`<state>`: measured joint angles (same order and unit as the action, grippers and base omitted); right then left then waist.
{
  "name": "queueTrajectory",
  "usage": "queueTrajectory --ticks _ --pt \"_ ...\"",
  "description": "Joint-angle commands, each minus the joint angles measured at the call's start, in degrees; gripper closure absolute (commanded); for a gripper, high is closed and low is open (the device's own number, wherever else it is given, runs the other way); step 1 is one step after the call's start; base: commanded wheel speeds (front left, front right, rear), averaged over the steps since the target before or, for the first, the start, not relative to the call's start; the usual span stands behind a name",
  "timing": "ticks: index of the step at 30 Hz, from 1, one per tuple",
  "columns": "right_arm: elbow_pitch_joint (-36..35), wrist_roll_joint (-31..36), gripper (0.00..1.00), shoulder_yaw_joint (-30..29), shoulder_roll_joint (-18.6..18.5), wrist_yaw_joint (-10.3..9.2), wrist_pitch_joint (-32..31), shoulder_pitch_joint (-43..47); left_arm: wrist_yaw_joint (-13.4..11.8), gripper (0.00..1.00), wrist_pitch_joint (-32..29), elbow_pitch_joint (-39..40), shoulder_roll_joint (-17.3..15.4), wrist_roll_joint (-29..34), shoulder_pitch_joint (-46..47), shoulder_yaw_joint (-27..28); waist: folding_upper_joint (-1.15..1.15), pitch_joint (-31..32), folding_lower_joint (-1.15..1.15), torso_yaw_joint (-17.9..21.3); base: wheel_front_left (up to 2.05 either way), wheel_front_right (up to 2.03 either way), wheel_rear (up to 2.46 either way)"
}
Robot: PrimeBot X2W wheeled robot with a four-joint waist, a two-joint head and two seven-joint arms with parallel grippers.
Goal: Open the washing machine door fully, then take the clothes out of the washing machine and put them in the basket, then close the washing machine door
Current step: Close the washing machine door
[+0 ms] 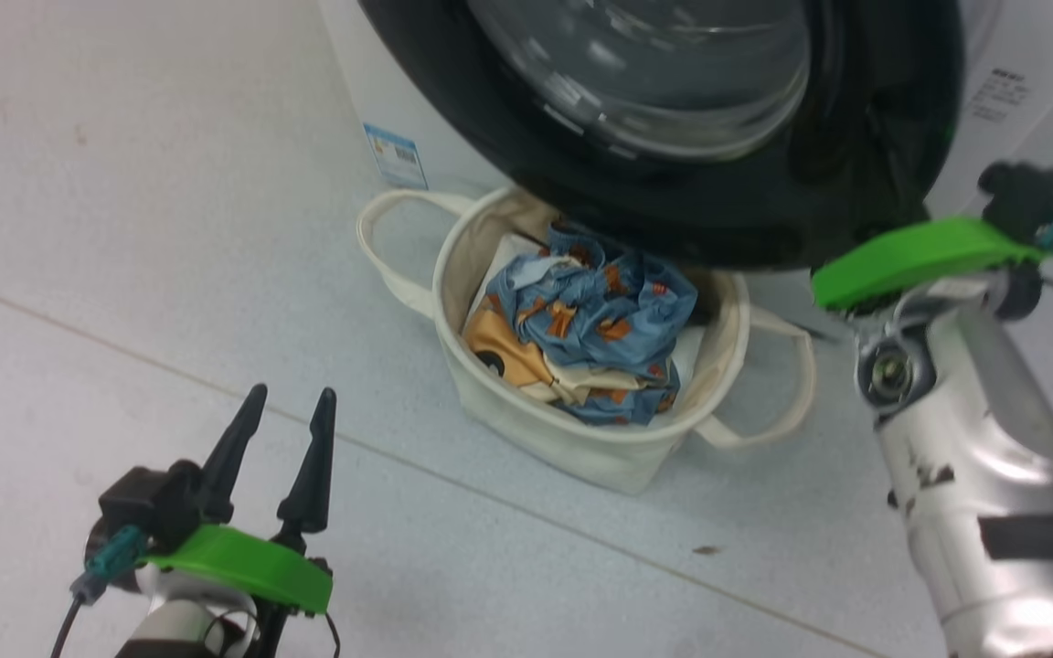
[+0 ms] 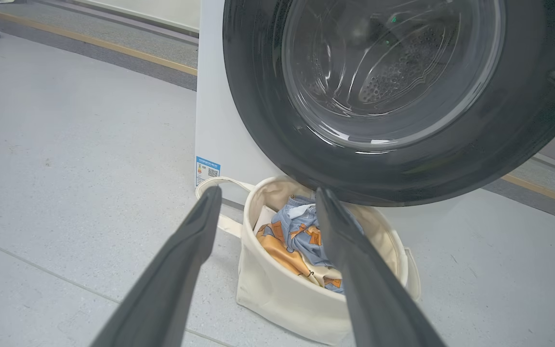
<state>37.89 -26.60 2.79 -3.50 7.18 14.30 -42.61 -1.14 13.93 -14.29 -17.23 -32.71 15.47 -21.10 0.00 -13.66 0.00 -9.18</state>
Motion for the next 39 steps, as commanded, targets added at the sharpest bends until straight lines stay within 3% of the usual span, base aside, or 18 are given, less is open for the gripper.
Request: queueTrajectory --ticks 1,12,25,26,27,32,39 --pt "-1.02 0.92 1.00 0.41 0.62 0.31 0.70 -3.13 0.24 0.00 0.68 1.13 -0.97 0.90 2.25 2.44 0.00 -1.66 0.00 0.10 0.00 0.00 0.00" --pt "7.40 8.63 1.00 -9.36 0.62 0.31 0.70 -14.52 2.33 0.00 1.02 -1.19 0.92 1.97 5.42 3.02 0.00 -6.02 0.00 -2.10 0.00 0.00 0.00" --pt "13.01 11.36 1.00 -15.47 0.62 0.31 0.70 -16.98 4.00 0.00 1.06 -2.43 2.36 3.16 4.77 6.05 0.00 -4.53 0.00 -2.71 0.00 0.00 0.00" --pt "14.50 11.31 0.30 -15.12 0.62 0.31 0.70 -17.05 4.12 0.00 1.06 -2.53 2.37 3.27 4.64 6.21 0.00 -4.26 0.00 -2.63 0.00 0.00 0.00" --pt "15.68 11.49 0.01 -14.77 0.62 0.31 0.70 -17.07 4.24 0.00 1.06 -2.69 2.37 3.42 4.53 6.31 0.00 -3.84 0.00 -2.56 0.00 0.00 0.00" --pt "19.15 9.81 0.00 -11.00 0.62 0.31 0.70 -16.06 4.63 0.00 1.07 -3.36 2.15 3.77 3.55 7.24 0.00 -1.31 0.00 -1.77 0.00 0.00 0.00" --pt "13.69 8.76 0.00 -5.36 0.62 0.31 0.70 -9.99 4.79 0.00 1.07 -4.02 0.25 3.71 1.30 9.62 0.00 2.89 0.00 0.26 0.00 0.00 0.00"
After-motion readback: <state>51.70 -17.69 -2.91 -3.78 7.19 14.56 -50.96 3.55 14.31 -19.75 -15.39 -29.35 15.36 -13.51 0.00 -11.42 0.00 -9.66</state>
